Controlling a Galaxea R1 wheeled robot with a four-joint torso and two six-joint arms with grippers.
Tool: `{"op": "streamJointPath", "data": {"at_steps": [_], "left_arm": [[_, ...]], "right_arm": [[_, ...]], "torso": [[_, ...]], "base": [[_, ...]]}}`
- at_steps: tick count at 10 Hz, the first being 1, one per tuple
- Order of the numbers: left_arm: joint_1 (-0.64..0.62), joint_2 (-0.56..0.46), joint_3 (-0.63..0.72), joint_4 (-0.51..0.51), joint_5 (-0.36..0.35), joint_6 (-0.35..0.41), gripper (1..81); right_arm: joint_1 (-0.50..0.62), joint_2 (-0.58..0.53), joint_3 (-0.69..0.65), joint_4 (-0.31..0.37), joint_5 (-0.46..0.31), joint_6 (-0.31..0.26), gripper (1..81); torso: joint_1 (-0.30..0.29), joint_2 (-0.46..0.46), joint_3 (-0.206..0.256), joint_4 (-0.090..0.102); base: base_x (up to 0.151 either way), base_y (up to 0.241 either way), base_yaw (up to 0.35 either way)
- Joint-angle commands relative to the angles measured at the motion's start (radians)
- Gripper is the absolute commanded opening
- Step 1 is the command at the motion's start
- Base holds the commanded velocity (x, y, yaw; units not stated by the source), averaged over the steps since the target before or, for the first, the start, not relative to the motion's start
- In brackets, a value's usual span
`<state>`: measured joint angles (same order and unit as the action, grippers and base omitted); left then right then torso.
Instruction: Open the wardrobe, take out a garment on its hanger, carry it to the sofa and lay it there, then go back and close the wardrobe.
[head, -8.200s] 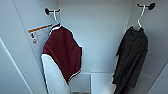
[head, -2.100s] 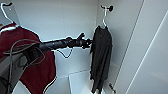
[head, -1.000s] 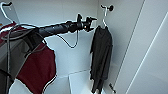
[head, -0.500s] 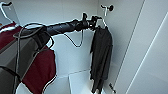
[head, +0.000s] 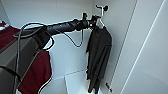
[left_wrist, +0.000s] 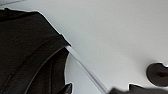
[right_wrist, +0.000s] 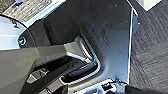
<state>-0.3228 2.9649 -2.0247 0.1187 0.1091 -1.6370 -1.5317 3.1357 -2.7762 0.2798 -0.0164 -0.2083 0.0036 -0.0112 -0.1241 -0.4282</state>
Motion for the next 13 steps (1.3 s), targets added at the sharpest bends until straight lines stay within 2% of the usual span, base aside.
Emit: {"op": "streamJointPath", "data": {"at_steps": [1,3,5,7,10,13], "left_arm": [[-0.199,0.031,-0.043,0.025,-0.015,0.003,81.1],[-0.176,0.036,-0.078,0.085,-0.135,0.002,81.1],[-0.167,0.031,-0.059,0.073,-0.147,-0.009,81.1],[-0.151,0.045,-0.072,0.075,-0.232,-0.020,81.1],[-0.106,0.093,-0.132,0.102,-0.241,-0.017,81.1],[-0.104,0.171,-0.230,0.176,-0.282,-0.018,81.1]], "right_arm": [[0.029,0.005,0.008,0.010,-0.066,0.000,81.1],[0.012,0.009,0.005,0.015,-0.065,0.000,81.1],[0.009,0.011,0.006,0.016,-0.063,0.000,81.1],[0.006,0.014,0.003,0.016,-0.065,0.000,81.1],[0.003,0.016,0.001,0.018,-0.065,0.000,81.1],[0.003,0.016,0.000,0.018,-0.065,0.000,81.1]], "torso": [[0.000,0.000,0.000,0.000],[0.000,0.000,0.000,0.000],[0.000,0.000,0.000,0.000],[0.000,0.000,0.000,0.000],[0.000,0.000,0.000,0.000],[0.000,0.000,0.000,0.000]], "base": [[0.000,0.000,0.000],[0.000,0.000,0.000],[0.000,0.000,0.000],[0.000,0.000,0.000],[0.000,0.000,0.000],[0.000,0.000,0.000]]}}
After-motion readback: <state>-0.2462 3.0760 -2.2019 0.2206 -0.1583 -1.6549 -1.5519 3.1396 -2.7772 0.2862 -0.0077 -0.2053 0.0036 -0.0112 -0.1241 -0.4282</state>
